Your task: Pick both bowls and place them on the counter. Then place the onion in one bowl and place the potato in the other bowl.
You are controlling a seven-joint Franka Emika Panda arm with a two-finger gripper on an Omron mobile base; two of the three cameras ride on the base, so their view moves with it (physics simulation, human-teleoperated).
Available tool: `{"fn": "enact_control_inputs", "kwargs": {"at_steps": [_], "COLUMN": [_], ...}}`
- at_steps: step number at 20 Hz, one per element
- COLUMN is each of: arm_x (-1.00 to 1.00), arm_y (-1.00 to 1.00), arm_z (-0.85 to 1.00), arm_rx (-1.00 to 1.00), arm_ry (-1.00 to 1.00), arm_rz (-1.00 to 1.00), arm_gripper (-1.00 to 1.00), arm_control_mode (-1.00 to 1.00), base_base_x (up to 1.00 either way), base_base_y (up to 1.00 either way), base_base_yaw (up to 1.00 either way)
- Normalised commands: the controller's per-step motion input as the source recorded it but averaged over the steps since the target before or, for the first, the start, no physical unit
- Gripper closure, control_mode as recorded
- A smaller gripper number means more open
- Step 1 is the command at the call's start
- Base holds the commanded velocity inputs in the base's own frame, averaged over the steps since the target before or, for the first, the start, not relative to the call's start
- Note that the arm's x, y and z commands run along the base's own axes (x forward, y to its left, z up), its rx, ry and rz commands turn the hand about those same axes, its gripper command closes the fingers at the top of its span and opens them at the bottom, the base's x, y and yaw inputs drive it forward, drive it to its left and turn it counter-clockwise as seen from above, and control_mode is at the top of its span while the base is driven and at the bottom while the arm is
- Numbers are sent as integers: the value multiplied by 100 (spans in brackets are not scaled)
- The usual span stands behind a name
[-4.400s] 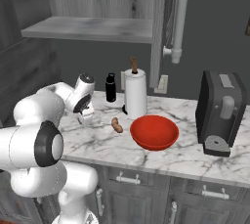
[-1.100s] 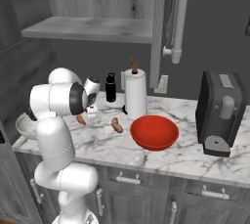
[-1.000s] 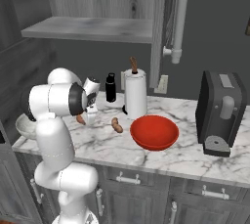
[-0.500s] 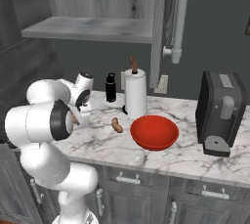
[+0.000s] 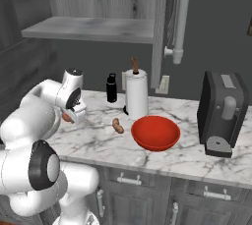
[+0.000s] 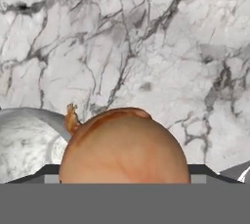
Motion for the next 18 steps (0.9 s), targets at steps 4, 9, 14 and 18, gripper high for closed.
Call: {"fn": "enact_control_inputs", "kwargs": {"at_steps": [4, 9, 14, 18], "arm_x": [-33, -37, -42, -44], "arm_y": [0, 0, 1, 21], "arm_z": [43, 44, 48, 33], "arm_rx": [0, 0, 0, -4], "arm_ry": [-24, -31, -28, -17], "arm_rz": [30, 36, 36, 38], "arm_gripper": [100, 100, 100, 100], "arm_control_mode": [-100, -100, -100, -100], "base_base_x": [0, 0, 0, 0], "base_base_y": [0, 0, 0, 0], "base_base_yaw": [0, 0, 0, 0]}}
